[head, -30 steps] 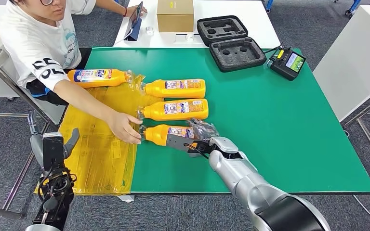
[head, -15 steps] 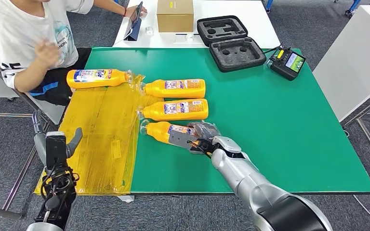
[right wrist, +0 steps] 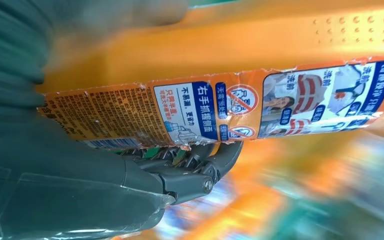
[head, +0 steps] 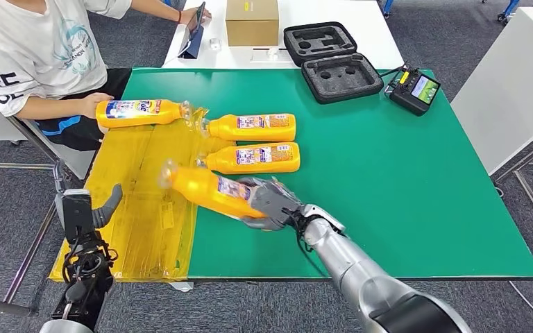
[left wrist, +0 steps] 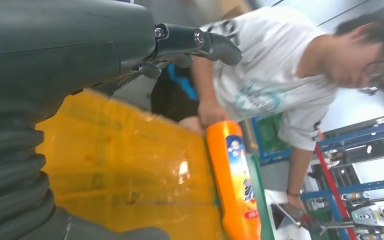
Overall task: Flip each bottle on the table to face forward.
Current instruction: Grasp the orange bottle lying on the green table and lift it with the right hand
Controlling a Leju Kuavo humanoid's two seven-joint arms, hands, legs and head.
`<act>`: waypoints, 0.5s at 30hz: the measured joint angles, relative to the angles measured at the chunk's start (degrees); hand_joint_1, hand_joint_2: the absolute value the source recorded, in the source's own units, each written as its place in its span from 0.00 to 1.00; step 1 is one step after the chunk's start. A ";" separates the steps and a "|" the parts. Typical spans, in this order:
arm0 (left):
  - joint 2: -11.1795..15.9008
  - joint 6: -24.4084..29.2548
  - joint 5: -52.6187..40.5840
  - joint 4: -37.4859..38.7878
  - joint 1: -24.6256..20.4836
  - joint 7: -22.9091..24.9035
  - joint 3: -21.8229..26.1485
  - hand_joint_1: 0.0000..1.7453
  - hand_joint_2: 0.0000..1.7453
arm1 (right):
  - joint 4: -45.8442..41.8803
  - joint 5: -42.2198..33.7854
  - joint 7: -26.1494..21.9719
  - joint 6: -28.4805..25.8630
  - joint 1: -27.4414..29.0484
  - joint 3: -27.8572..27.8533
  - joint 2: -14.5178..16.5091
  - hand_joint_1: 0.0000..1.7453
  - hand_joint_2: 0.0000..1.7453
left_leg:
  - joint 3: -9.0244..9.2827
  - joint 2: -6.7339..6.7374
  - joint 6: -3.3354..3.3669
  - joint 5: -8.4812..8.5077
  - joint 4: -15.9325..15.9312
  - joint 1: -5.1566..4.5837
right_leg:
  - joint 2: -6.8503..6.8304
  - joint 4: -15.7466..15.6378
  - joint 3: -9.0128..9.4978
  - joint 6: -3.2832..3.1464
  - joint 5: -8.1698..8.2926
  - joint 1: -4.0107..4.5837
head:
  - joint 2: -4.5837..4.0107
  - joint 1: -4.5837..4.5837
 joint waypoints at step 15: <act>-1.51 -19.87 17.37 -6.91 8.08 5.64 2.80 0.00 1.00 | -25.73 -21.11 -3.75 -16.93 9.05 5.66 -0.11 1.00 1.00 | -0.07 0.03 0.01 -0.03 -0.01 -0.01 | 0.00 -0.02 -0.09 -0.01 -0.02 -0.01 | 0.00 0.02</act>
